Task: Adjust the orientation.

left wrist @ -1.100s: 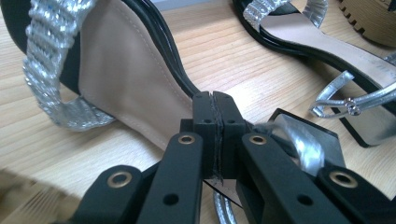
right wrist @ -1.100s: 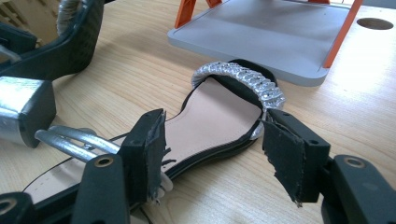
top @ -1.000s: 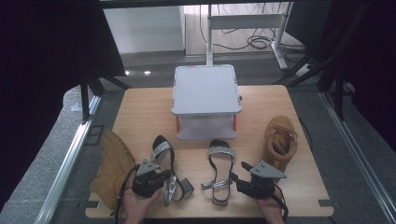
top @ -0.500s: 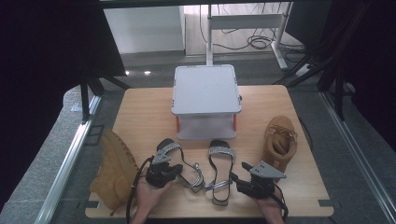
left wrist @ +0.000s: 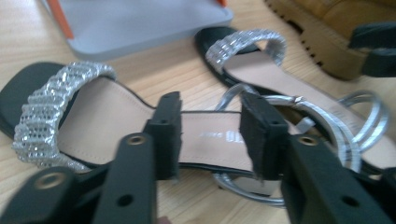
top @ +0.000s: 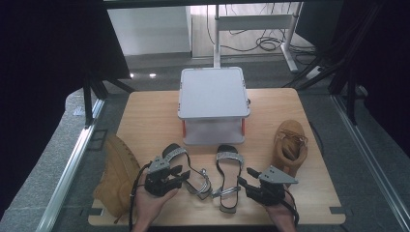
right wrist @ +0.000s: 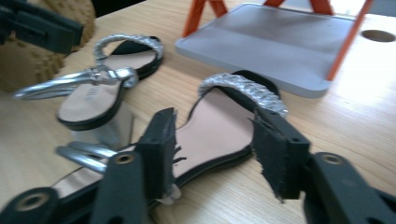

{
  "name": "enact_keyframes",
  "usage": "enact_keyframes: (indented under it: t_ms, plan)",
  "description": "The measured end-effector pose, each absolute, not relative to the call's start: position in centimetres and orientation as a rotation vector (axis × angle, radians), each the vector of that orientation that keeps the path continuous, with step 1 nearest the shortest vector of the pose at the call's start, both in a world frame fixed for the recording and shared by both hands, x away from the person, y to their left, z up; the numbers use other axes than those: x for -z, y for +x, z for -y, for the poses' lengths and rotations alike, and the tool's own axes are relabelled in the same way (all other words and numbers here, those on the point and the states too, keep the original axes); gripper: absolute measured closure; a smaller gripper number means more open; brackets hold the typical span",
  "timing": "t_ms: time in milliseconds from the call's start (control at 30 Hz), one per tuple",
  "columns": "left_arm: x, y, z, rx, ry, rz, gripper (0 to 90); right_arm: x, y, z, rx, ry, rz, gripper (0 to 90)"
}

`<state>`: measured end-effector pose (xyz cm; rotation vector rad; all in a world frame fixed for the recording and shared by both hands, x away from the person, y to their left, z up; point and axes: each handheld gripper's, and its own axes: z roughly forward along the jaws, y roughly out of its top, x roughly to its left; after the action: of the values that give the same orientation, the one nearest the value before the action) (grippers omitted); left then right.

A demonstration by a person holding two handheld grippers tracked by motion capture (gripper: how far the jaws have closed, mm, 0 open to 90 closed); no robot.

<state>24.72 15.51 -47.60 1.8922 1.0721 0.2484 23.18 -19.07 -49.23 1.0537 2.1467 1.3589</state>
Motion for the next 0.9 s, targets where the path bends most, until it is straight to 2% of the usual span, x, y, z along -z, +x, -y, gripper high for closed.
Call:
enact_keyframes:
  t_ms: [133, 267, 333, 567, 900]
  plan:
    - [47.0, 24.4, -16.0, -0.229, 1.879, -1.049, 46.5, 49.0, 23.0, 18.7, -1.369, 1.015, -2.186, 70.9]
    - [46.7, 24.2, -16.6, -0.193, 1.867, -1.038, 42.7, 49.0, 22.8, 17.8, -1.366, 0.969, -2.242, 85.5]
    - [46.4, 24.0, -16.8, -0.192, 1.871, -1.029, 42.3, 48.7, 22.7, 17.5, -1.365, 0.958, -2.259, 88.3]
    - [45.1, 23.1, -17.4, -0.194, 1.835, -0.986, 40.0, 47.3, 22.2, 13.7, -1.3, 0.903, -2.373, 89.2]
    - [44.9, 22.8, -17.9, -0.174, 1.838, -0.97, 38.6, 47.7, 24.0, 10.4, -1.138, 0.963, -2.452, 89.2]
